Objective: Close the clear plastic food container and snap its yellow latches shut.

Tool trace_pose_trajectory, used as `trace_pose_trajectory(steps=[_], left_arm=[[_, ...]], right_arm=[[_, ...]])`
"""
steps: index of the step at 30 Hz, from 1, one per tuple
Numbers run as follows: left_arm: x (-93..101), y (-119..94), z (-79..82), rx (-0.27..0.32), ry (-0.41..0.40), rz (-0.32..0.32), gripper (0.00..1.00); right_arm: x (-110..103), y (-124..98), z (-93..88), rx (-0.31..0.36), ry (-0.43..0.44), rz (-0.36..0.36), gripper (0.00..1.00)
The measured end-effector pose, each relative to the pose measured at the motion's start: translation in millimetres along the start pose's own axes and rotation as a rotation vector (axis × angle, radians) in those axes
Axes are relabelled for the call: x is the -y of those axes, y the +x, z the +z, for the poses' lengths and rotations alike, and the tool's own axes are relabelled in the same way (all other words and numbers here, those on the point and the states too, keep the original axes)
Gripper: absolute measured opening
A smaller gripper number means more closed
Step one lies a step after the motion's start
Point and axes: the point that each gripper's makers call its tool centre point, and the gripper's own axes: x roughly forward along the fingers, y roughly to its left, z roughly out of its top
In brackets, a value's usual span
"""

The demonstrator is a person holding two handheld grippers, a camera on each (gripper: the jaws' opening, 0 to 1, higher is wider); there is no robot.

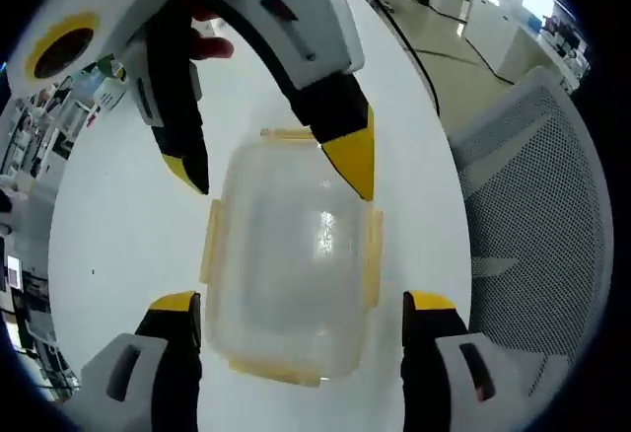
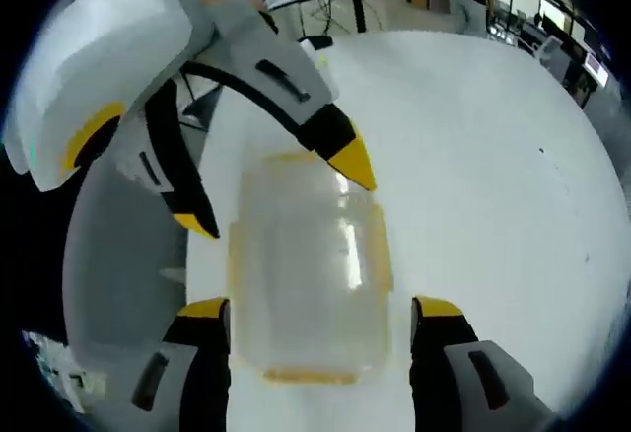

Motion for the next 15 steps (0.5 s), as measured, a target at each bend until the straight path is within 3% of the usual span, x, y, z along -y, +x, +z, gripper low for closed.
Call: trace_pose_trajectory(steps=[15], left_arm=[[-7.6,7,-16.2,-0.053,0.071,-0.065,0.88]], right_arm=[[-6,10,-13.7,-0.052,-0.087,-0.066,0.78]])
